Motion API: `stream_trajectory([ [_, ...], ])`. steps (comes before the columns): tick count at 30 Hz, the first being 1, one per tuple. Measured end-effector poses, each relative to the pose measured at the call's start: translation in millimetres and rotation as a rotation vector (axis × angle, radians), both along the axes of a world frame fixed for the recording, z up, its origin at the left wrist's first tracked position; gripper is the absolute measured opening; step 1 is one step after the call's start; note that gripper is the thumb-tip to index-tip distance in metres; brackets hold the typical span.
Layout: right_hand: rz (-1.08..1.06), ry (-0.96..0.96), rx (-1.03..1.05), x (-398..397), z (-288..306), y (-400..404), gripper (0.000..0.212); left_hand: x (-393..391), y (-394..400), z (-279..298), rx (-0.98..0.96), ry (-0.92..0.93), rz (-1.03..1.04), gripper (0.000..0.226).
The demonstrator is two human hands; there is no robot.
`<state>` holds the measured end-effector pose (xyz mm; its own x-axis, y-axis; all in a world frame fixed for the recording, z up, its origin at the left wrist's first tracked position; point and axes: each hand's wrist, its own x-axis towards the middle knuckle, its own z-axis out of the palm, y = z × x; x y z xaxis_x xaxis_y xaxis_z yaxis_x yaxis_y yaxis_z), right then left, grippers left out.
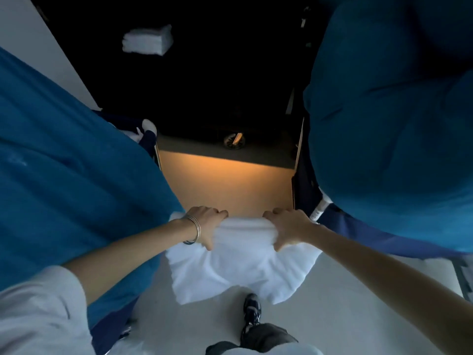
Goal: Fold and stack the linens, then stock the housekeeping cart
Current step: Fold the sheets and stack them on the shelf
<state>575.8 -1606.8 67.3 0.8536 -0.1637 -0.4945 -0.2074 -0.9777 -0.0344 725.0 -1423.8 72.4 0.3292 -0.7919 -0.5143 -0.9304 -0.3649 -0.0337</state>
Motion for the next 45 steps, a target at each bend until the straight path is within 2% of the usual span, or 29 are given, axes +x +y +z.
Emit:
stream_trajectory([
  [8,0.074,-0.05,-0.063,86.8,5.1,-70.0,0.077,74.4,-59.5,-3.5,-0.06,-0.053,0.044,0.068],
  [13,0.061,-0.013,-0.03,142.7,10.7,-103.8,0.077,131.3,-90.6,-6.1,-0.034,0.049,0.08,0.068],
  [18,0.002,0.016,0.012,193.0,7.1,-123.5,0.073,196.5,-120.1,-8.4,-0.014,0.082,0.028,0.065],
  [28,-0.067,-0.048,-0.046,306.9,10.2,-149.2,0.07,323.0,-157.9,3.4,-0.042,-0.015,-0.065,0.068],
  [45,0.035,-0.013,0.005,484.6,2.5,-227.2,0.069,481.3,-219.7,-11.7,0.003,0.015,-0.001,0.075],
])
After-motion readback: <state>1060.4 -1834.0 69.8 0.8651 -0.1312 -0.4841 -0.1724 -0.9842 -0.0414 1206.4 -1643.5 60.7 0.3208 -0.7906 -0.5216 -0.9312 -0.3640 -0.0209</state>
